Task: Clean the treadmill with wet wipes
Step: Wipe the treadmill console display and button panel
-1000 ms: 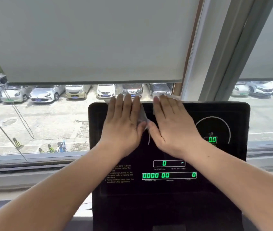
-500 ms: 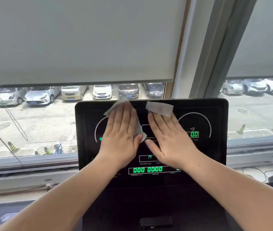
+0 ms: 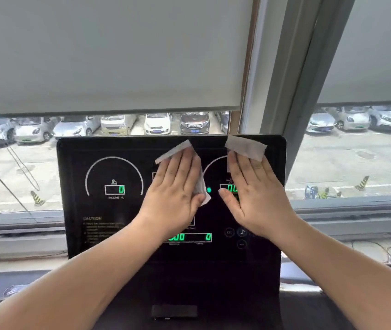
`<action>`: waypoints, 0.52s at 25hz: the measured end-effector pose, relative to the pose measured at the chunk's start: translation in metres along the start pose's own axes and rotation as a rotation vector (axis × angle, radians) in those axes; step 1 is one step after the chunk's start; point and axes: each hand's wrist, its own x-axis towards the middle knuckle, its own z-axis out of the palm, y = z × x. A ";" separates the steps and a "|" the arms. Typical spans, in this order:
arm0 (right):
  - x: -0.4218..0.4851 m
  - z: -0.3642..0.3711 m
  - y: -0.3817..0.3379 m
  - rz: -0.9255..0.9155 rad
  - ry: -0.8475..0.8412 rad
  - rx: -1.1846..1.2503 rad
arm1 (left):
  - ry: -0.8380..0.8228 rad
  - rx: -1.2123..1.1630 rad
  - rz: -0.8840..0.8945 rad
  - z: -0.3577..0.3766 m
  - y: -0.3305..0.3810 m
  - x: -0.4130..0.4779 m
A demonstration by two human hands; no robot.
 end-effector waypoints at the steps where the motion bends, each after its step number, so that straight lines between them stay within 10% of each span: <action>1: -0.007 0.002 0.009 -0.003 -0.004 -0.007 | -0.005 0.035 0.048 0.000 -0.001 0.002; 7: -0.008 -0.007 0.038 0.123 0.021 0.103 | -0.004 -0.103 -0.357 -0.027 0.003 0.036; 13: -0.044 0.015 0.046 -0.045 0.083 0.080 | 0.034 0.067 0.205 -0.003 0.052 0.024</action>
